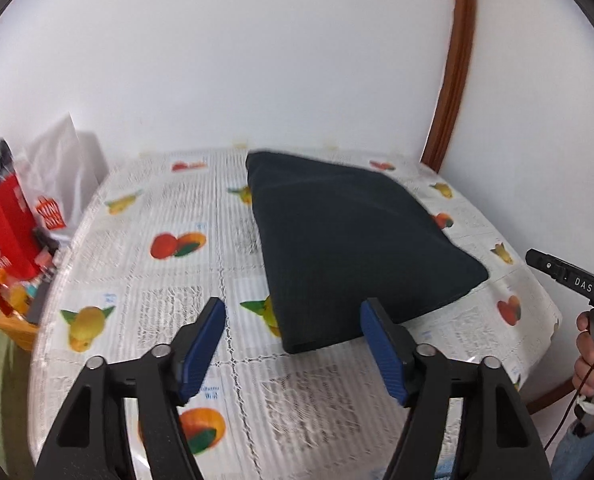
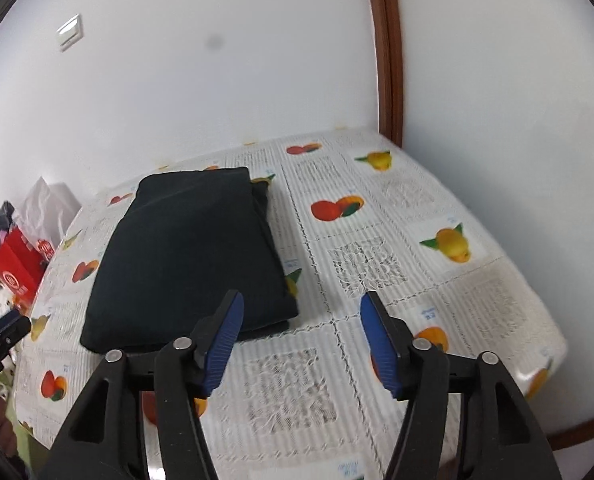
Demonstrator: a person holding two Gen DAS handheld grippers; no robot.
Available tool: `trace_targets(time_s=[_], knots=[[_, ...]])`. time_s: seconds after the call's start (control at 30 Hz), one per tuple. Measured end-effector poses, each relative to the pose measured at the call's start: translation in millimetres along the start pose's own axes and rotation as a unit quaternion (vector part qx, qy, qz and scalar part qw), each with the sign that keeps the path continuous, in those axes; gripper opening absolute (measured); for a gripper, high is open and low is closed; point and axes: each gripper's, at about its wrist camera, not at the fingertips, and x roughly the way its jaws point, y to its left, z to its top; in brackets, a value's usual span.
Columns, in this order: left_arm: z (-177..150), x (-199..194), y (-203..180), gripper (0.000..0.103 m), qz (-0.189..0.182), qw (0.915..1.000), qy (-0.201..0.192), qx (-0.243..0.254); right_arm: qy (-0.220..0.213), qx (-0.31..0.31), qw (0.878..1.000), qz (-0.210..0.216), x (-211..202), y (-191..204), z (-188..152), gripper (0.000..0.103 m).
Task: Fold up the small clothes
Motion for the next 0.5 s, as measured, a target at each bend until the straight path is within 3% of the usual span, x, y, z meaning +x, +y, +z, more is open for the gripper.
trace_targets(time_s=[0.13,0.23,0.3,0.5], knots=[[-0.2,-37.5,-24.9,0.078,0.019,0.9993,-0.029,0.014,-0.006,-0.028,1.000,0.001,-33.6,22.3,-0.9,0.083],[-2.1,-62.1,-37.8,0.081,0.030,0.9984,-0.046,0.015,-0.040,-0.019,0.999,-0.012,-66.2,29.5,-5.6,0.091],[-4.4,-76.0,-44.2,0.086,0.034,0.9980,-0.052,0.015,-0.052,-0.012,0.998,-0.019,-88.2,32.2,-11.9,0.103],[-14.3,-98.9,-52.5,0.087,0.033,0.9975,-0.061,0.008,-0.070,-0.051,0.995,-0.054,-128.0,46.1,-34.8,0.103]])
